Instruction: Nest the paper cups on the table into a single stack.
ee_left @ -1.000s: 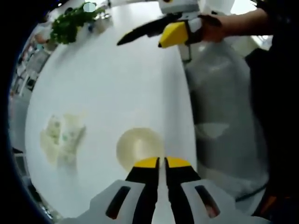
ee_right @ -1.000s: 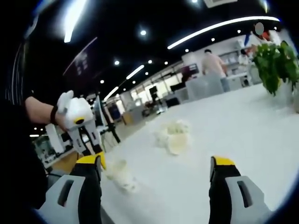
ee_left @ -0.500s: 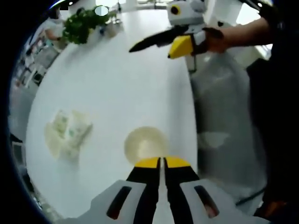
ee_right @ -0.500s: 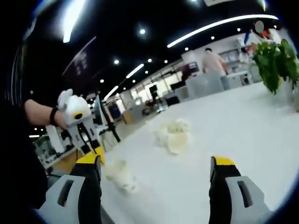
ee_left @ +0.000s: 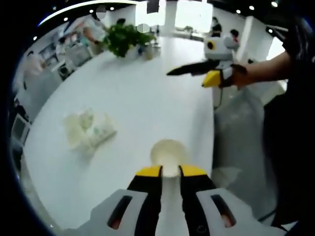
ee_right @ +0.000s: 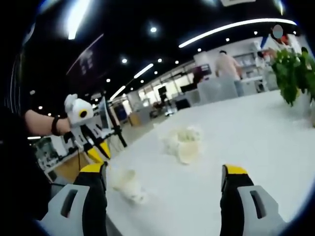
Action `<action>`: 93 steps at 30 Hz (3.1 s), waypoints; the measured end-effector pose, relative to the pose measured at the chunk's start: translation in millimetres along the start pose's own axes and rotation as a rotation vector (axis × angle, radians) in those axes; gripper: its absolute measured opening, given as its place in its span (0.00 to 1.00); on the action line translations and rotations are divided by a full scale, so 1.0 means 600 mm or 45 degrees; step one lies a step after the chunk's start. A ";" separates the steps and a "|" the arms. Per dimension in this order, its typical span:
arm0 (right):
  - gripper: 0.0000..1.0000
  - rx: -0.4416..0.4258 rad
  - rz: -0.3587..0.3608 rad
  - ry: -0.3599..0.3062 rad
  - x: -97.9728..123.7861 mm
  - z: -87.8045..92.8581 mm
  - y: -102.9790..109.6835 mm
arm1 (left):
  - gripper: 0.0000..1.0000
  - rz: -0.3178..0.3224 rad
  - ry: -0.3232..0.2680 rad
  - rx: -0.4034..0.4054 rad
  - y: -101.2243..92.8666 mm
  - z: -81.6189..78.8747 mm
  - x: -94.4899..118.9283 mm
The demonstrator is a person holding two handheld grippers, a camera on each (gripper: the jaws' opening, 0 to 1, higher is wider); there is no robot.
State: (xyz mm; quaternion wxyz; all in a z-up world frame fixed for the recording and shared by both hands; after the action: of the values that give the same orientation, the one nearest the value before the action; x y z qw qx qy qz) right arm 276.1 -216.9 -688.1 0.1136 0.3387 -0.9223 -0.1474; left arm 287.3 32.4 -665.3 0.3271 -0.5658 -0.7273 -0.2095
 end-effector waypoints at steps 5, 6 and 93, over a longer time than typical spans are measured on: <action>0.95 0.014 0.000 0.022 -0.002 -0.002 0.012 | 0.19 -0.048 -0.069 0.033 0.010 0.009 0.016; 0.95 0.015 0.000 0.024 -0.002 -0.002 0.014 | 0.20 -0.052 -0.075 0.039 0.010 0.011 0.018; 0.68 -0.141 0.011 0.145 -0.196 0.025 -0.058 | 0.98 -0.565 -0.557 0.373 0.073 0.104 0.115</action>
State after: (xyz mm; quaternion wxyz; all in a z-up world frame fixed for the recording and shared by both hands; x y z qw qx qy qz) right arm 379.8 -161.5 -726.8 0.1849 0.3357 -0.9063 -0.1783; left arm 304.5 133.9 -662.6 0.1877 -0.3722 -0.9080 -0.0424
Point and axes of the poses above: the point that each gripper's makers call its tool centre point, and the gripper's own axes: x roughly backward along the fingers, y roughly to its left, z roughly out of its underside, the point moved 6 cm from there along x, roughly backward along the fingers, and after that the axes turned 5 degrees about -y, right-handed, at the moved point
